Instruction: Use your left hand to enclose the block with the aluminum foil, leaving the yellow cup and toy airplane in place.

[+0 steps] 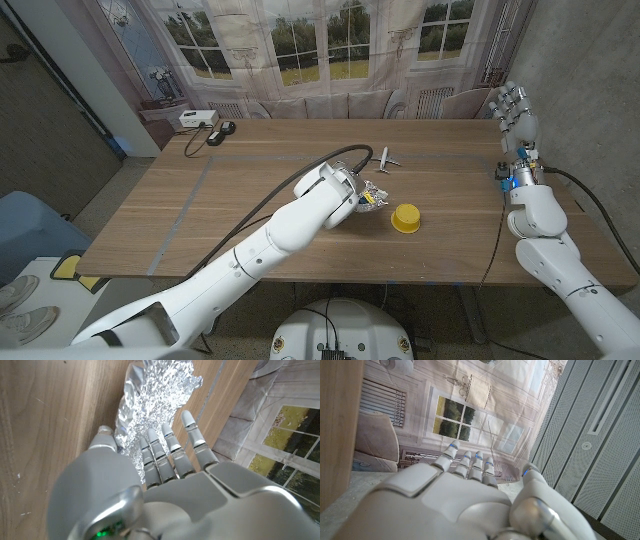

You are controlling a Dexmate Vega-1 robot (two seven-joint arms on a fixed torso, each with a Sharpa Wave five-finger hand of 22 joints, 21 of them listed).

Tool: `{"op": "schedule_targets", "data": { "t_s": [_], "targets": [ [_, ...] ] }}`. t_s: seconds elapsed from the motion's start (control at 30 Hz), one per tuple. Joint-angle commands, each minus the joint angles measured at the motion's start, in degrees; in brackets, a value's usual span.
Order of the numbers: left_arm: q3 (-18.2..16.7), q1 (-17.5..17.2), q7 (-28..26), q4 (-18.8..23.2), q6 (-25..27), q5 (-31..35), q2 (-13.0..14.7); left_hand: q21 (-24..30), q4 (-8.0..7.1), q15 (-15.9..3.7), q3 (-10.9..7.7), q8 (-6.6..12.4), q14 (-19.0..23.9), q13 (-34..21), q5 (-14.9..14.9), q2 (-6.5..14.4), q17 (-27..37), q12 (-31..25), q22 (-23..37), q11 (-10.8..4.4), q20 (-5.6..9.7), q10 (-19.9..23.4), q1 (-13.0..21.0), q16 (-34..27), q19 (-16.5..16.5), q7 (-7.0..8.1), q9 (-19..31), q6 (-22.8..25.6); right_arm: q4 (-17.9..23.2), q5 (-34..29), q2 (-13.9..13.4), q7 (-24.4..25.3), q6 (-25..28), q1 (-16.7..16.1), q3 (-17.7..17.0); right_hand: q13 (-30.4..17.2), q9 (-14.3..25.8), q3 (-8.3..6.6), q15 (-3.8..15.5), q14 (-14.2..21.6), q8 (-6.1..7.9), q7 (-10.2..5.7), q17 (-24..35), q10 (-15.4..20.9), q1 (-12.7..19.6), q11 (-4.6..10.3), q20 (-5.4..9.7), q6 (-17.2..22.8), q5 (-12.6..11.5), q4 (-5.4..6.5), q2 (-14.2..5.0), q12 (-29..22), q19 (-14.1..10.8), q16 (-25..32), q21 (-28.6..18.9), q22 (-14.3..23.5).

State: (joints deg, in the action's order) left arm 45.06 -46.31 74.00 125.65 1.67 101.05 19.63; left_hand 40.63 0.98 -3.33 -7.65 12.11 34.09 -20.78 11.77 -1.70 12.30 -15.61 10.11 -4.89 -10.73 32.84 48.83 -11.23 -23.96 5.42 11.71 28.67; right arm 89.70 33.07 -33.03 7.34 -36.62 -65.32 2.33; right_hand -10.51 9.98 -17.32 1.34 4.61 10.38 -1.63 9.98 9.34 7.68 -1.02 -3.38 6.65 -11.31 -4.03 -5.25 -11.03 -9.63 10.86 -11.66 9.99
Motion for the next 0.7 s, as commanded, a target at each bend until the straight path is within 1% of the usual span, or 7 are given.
{"op": "schedule_targets", "data": {
  "t_s": [0.03,0.17,0.3,0.37,0.43,0.6,0.7],
  "targets": [
    [-19.8,-12.4,5.0,-2.1,-32.0,14.3,-31.2,-1.2,-0.78,-1.14,1.45,-0.81,-2.0,0.4,0.8,-0.9,-0.2,1.0,0.1,0.82,-1.04,-1.3,-2.3,0.2,1.1,-0.55,-0.1,-2.0,-0.2,-0.5,1.1,0.9,-0.4,0.4,-0.1,-0.2,0.3,-0.19,0.01,0.6,0.37,-0.32,0.2,0.2,-0.3,0.08,0.11,0.3,-0.4,-0.29,-0.1,0.0,-0.2,0.0,-0.1,0.3],
    [-24.2,-14.1,5.0,-1.1,-39.7,17.3,-41.3,-2.2,-1.49,-0.25,2.88,-1.52,-3.3,0.7,1.3,-2.1,-0.4,1.9,0.1,1.74,-1.37,-2.7,-4.2,0.2,1.9,-0.37,-0.2,-4.5,-0.4,-0.6,1.3,0.9,-0.4,0.6,0.1,-0.2,0.3,-0.18,0.03,0.8,0.38,-0.31,0.2,0.2,-0.4,0.11,0.12,0.4,-0.4,-0.28,-0.09,0.0,-0.2,0.1,0.0,0.3],
    [-23.3,-13.1,5.0,1.9,-38.5,14.3,-40.0,-3.2,-1.94,1.17,3.72,-1.77,-5.9,1.0,1.9,-2.5,-0.6,2.9,0.1,2.3,-1.53,-4.9,-5.2,0.6,2.5,-0.79,-0.2,-6.7,-0.4,-0.8,1.2,0.8,-0.4,0.8,0.3,-0.2,0.2,-0.18,-0.01,0.8,0.37,-0.34,0.2,0.3,-0.4,0.02,0.12,0.4,-0.4,-0.28,-0.07,0.0,-0.2,0.1,0.0,0.3],
    [-24.0,-13.2,5.0,3.3,-39.7,13.3,-41.8,-3.9,-2.23,2.07,4.31,-2.11,-7.1,1.1,2.3,-2.8,-0.6,3.7,0.1,2.8,-1.54,-6.9,-5.8,0.5,2.9,-1.14,-0.3,-9.0,-0.5,-0.7,1.4,0.7,-0.6,0.9,0.4,-0.2,0.2,-0.18,0.04,0.8,0.37,-0.32,0.2,0.3,-0.4,0.02,0.12,0.4,-0.4,-0.29,-0.05,0.0,-0.2,0.1,0.0,0.3],
    [-25.2,-13.7,5.0,4.5,-43.2,13.8,-45.6,-4.9,-2.62,2.95,5.19,-2.49,-8.9,1.2,2.9,-3.2,-0.7,4.1,0.2,3.39,-1.54,-9.0,-6.5,0.5,3.3,-1.74,-0.4,-13.5,-0.8,-0.7,1.6,0.6,-0.7,1.1,0.6,-0.2,0.2,-0.18,-0.03,0.8,0.37,-0.28,0.2,0.3,-0.4,0.01,0.11,0.4,-0.4,-0.29,-0.04,0.0,-0.2,0.1,0.0,0.3],
    [-24.1,-13.5,5.0,5.4,-43.5,15.8,-45.6,-6.8,-2.96,5.4,6.86,-2.29,-13.2,1.2,4.4,-4.0,-0.9,4.8,0.3,5.4,-1.58,-15.5,-7.1,0.6,4.1,-3.15,-0.5,-20.3,-0.9,-1.0,1.7,0.9,-0.8,1.4,0.8,-0.2,0.2,-0.17,-0.07,0.9,0.37,-0.39,0.2,0.3,-0.5,0.0,0.12,0.4,-0.4,-0.3,0.0,0.0,-0.2,0.1,0.0,0.3],
    [-25.0,-12.7,5.0,5.3,-41.4,14.4,-45.6,-8.2,-2.93,6.4,7.96,-2.31,-15.8,1.3,5.4,-4.8,-0.9,4.7,0.3,5.26,-1.61,-18.4,-7.1,0.7,5.1,-4.6,-0.5,-24.5,-0.8,-1.0,1.7,0.9,-0.6,1.5,0.9,-0.2,0.2,-0.17,-0.1,1.0,0.38,-0.33,0.2,0.3,-0.5,0.03,0.11,0.4,-0.5,-0.3,0.02,0.0,-0.1,0.1,0.0,0.3]
  ]
}}
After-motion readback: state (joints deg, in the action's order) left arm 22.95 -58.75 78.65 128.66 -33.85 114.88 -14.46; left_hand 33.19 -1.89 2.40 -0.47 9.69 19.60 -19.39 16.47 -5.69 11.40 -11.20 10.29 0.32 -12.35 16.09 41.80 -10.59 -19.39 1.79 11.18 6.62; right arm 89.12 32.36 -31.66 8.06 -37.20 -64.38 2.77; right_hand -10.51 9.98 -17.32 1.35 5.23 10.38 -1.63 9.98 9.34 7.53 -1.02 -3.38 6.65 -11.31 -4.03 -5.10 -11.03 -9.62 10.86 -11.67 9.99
